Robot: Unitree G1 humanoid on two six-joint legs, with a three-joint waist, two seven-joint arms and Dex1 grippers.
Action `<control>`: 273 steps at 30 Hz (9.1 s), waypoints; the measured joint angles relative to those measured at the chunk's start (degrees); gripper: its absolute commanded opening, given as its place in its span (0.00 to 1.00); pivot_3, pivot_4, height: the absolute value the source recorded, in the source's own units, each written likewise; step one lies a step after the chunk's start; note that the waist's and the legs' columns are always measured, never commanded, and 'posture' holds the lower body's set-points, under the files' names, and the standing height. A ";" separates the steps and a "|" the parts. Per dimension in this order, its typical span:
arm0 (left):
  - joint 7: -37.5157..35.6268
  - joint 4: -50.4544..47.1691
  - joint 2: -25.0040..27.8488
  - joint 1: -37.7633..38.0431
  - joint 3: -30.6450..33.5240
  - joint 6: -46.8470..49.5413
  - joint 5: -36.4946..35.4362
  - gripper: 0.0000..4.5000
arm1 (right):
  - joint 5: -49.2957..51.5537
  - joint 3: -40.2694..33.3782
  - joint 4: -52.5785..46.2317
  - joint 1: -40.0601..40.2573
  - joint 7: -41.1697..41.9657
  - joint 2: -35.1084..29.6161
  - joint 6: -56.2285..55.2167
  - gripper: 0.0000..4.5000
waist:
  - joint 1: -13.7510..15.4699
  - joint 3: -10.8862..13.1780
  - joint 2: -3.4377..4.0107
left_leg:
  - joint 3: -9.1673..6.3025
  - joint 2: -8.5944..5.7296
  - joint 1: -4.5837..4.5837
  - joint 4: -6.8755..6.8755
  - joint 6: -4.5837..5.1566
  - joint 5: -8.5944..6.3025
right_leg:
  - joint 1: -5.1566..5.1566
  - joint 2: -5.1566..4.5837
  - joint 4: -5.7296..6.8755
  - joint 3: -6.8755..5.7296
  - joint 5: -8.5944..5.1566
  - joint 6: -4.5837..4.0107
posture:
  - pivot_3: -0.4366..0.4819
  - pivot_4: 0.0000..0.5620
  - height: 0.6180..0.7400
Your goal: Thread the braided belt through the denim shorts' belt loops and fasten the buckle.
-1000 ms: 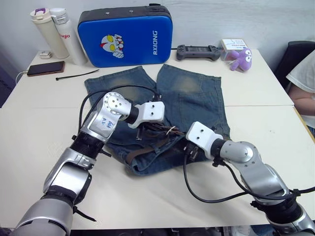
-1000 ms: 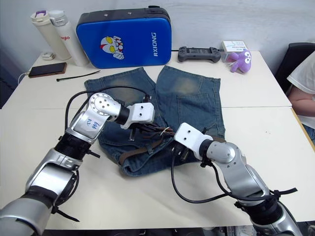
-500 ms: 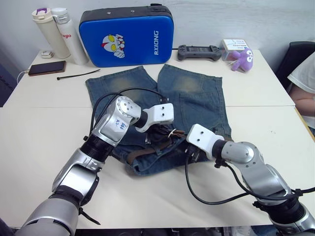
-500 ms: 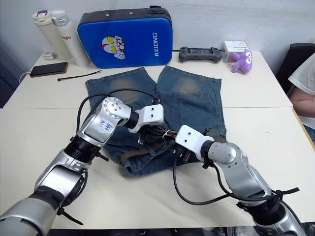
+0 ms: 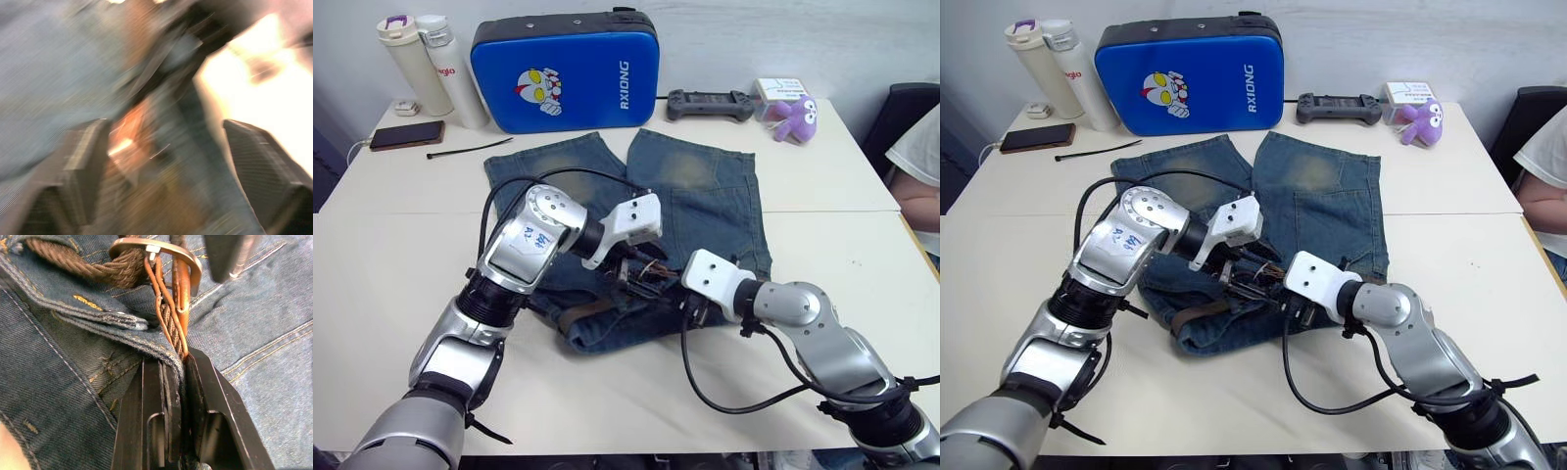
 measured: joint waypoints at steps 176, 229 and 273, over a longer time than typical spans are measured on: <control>20.92 -18.90 23.70 21.44 -7.12 9.93 -9.91 0.00 | -9.71 -6.16 28.73 1.84 8.18 -10.35 -47.60 0.47 | 0.03 -0.20 0.76 | -0.03 0.04 1.28 -0.42 0.38 -0.23 | 1.35 0.04 -0.81 0.11 -0.06 -0.04 | 0.48 0.27 1.00; 9.30 -10.69 28.96 16.82 -6.29 4.48 -9.09 0.00 | -10.65 -15.73 31.23 16.23 -3.39 -19.06 -68.30 0.80 | 0.23 -0.20 0.72 | -0.07 0.02 1.42 -0.44 0.50 -0.31 | 1.63 0.03 -1.00 0.07 -0.09 0.01 | 0.48 0.27 1.00; 22.83 -24.24 28.23 32.87 27.85 17.84 -38.18 0.00 | 32.18 2.98 15.26 -15.50 5.67 -0.24 10.13 0.01 | -0.22 -0.04 0.60 | -0.12 0.09 1.05 -0.60 0.47 -0.35 | 1.11 -0.03 -1.07 0.03 -0.09 0.00 | 0.48 0.27 1.00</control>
